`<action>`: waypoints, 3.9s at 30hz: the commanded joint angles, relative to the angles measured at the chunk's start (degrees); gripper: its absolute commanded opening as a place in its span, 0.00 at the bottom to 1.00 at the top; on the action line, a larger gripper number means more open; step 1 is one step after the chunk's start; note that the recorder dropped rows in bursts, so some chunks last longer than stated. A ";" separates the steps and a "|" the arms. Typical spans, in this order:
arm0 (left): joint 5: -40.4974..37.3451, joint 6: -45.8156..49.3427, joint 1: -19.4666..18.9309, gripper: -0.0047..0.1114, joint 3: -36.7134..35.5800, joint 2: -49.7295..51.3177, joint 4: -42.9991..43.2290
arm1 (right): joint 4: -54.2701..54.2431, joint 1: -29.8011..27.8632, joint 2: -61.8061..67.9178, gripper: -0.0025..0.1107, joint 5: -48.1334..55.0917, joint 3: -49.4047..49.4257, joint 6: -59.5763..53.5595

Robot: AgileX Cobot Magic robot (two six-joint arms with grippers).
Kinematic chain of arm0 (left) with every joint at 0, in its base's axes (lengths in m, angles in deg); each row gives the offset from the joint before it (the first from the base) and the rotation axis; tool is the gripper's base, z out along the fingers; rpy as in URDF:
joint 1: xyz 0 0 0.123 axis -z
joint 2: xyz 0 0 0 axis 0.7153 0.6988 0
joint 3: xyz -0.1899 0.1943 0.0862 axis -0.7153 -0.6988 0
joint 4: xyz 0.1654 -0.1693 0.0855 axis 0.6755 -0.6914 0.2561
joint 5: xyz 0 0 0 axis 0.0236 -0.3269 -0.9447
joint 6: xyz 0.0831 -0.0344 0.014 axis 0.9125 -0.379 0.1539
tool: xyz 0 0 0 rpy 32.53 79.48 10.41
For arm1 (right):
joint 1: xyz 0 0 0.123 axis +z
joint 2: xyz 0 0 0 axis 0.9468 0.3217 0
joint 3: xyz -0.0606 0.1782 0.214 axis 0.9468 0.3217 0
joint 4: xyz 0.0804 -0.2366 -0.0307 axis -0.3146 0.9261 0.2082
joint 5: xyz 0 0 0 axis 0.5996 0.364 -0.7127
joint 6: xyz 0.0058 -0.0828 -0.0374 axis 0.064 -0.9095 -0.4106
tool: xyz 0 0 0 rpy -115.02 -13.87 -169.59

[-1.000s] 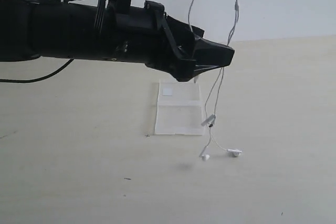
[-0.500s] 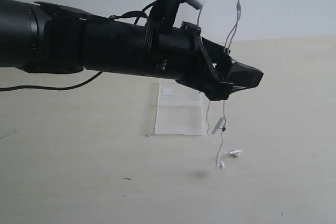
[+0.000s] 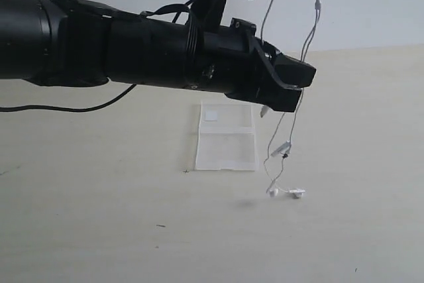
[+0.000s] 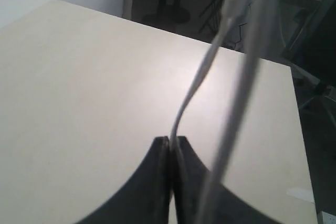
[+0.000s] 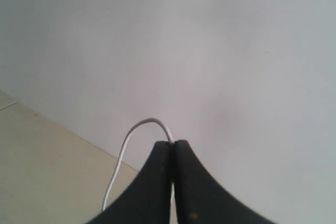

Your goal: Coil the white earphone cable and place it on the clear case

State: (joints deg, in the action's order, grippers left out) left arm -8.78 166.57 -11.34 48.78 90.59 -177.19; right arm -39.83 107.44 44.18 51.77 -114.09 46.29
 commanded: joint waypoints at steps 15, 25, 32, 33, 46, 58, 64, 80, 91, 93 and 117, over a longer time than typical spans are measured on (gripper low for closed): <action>-3.11 -2.47 0.26 0.25 0.35 0.01 0.06 | 9.50 0.14 -3.64 0.02 -0.37 -0.24 5.12; -4.53 -1.79 0.26 0.23 0.35 0.01 0.48 | 6.43 0.14 -3.64 0.02 -0.37 -0.24 5.12; -1.52 -1.79 0.36 0.55 0.35 0.23 -0.05 | 5.42 0.14 -3.54 0.02 -0.37 -0.24 5.12; -0.46 -1.79 0.47 0.57 0.35 0.23 -0.05 | 5.42 0.14 -3.54 0.02 -0.37 -0.24 5.12; -0.89 -0.28 1.66 0.56 2.60 3.06 -0.54 | 3.44 0.14 -2.80 0.02 -0.37 -0.24 5.12; 0.37 -2.74 3.72 0.04 9.29 7.17 3.80 | 6.36 0.14 -2.66 0.02 -0.37 -0.24 5.17; 1.45 -19.92 2.71 0.04 9.05 0.89 22.49 | 10.87 0.14 -4.29 0.02 -0.37 -0.11 5.79; -7.14 -65.35 -0.66 0.04 9.05 -25.29 69.63 | 21.48 0.00 -17.34 0.02 -0.37 25.42 13.41; -17.38 -81.07 -9.56 0.04 9.05 -41.82 88.13 | 8.98 0.00 -25.19 0.02 -0.37 51.05 15.41; -18.15 -81.07 -10.65 0.04 9.05 -43.61 88.13 | 4.02 0.00 -24.93 0.02 -0.37 54.81 14.24; -22.14 -86.06 -12.55 0.04 9.05 -46.93 88.18 | -77.08 0.11 -4.17 0.04 -28.32 82.68 -61.92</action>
State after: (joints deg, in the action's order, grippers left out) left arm -31.18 81.63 -23.77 57.76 43.82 -89.27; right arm -112.43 107.44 38.09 24.42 -31.74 -11.95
